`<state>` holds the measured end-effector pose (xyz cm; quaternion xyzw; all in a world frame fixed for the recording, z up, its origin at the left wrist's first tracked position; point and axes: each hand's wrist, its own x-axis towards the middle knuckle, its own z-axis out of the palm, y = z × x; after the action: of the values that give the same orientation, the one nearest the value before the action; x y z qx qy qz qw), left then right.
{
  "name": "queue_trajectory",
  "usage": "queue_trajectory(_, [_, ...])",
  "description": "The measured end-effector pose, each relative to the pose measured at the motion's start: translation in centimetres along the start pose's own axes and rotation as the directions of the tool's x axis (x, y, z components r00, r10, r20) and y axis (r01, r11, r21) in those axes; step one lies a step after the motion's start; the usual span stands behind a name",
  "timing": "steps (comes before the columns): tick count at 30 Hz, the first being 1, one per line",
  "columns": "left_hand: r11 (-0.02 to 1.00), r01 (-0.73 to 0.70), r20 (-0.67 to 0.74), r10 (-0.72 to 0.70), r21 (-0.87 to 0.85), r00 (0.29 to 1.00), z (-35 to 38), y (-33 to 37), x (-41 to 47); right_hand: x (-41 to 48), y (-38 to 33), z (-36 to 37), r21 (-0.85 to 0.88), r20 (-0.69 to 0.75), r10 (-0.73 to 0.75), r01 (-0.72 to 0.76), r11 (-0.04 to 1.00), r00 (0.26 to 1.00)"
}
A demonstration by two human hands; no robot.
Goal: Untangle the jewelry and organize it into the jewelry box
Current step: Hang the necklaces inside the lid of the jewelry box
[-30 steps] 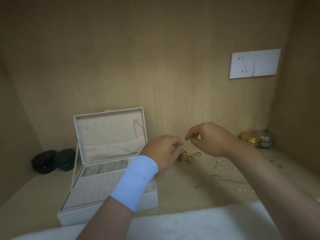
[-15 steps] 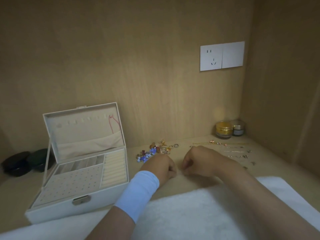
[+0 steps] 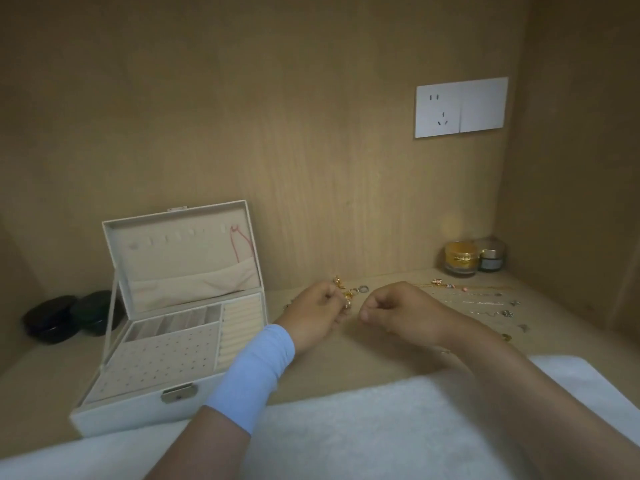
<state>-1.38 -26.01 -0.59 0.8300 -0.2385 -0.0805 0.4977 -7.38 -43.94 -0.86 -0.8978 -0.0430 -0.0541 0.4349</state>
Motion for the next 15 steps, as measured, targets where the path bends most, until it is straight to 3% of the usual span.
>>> queue_trajectory(2, [0.983,0.031,-0.033,-0.037,-0.178,0.999,-1.2,1.0,0.0,0.1,-1.2,-0.1,0.165,0.020,0.006,-0.009,0.986,1.000])
queue_trajectory(5, [0.897,0.044,-0.043,-0.070,-0.440,0.997,-3.3,2.2,-0.4,1.1,-3.2,-0.1,0.203,0.022,-0.047,0.041,0.978,0.999])
queue_trajectory(9, [0.737,-0.023,-0.030,0.004,-0.676,1.000,-7.2,2.3,-0.8,2.7,-6.5,0.4,0.285,0.044,-0.084,0.068,0.956,0.995])
queue_trajectory(12, [0.732,-0.017,-0.022,0.003,-0.681,1.000,-10.9,1.6,-0.9,4.1,-9.3,1.3,0.381,0.099,-0.103,0.058,0.923,0.990])
queue_trajectory(15, [0.808,-0.015,-0.040,-0.010,-0.589,0.999,-14.9,0.8,-1.2,5.7,-11.4,2.2,0.462,0.166,-0.163,0.069,0.884,0.973])
